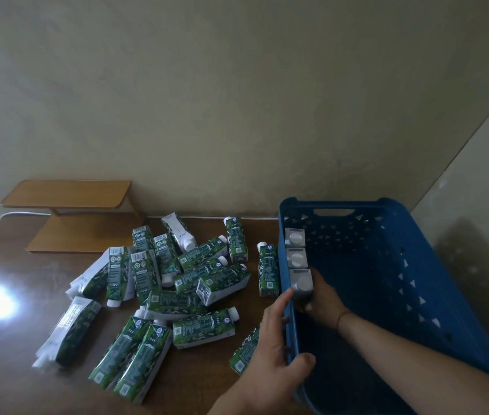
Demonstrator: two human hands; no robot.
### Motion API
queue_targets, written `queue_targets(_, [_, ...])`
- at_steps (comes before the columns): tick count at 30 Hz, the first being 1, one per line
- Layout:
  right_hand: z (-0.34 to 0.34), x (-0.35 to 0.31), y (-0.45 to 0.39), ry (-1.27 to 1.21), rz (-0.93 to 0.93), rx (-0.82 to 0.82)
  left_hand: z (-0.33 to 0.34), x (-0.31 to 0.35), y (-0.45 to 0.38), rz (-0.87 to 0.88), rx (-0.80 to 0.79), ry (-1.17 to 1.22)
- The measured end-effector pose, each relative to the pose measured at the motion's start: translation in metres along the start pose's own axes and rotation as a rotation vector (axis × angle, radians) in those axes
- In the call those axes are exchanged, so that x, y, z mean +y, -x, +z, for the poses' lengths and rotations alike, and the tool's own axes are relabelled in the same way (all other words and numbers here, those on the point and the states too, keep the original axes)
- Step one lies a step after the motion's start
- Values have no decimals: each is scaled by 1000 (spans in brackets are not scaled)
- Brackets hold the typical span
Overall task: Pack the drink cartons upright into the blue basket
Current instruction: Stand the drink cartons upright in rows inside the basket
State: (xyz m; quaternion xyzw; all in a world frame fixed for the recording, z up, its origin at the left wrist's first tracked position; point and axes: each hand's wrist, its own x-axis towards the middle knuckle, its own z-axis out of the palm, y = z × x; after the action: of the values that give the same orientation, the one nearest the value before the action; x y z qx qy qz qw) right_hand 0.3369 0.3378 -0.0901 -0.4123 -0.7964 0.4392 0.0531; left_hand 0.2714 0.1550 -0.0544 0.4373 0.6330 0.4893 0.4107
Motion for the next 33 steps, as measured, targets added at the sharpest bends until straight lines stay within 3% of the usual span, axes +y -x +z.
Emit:
queue_targets(7, [6,5,-10,-59,35,73,-2,-2,0,-8,-22,8])
queue_targets(10, [2,5,-8,-30,1,17,-4,1,-1,-19,-30,14])
queue_targets(14, [-19,-6,-6,329,85,-165,-8,0,6,-10,-57,29])
queue_targets(17, [-44,-25,7,618,176,-230,-18,-23,18,-76,78,-149])
queue_targets(20, [-59,-35,28,594,135,-68,-26,-52,29,-225,137,-643])
queue_targets(24, [-58,-58,55,406,-21,178,-24,-69,36,-385,56,-752])
queue_targets(28, [-46,-74,72,233,-225,312,-29,-70,31,-456,245,-490])
queue_targets(33, [-35,-77,80,63,-391,359,-61,-67,40,-527,246,401])
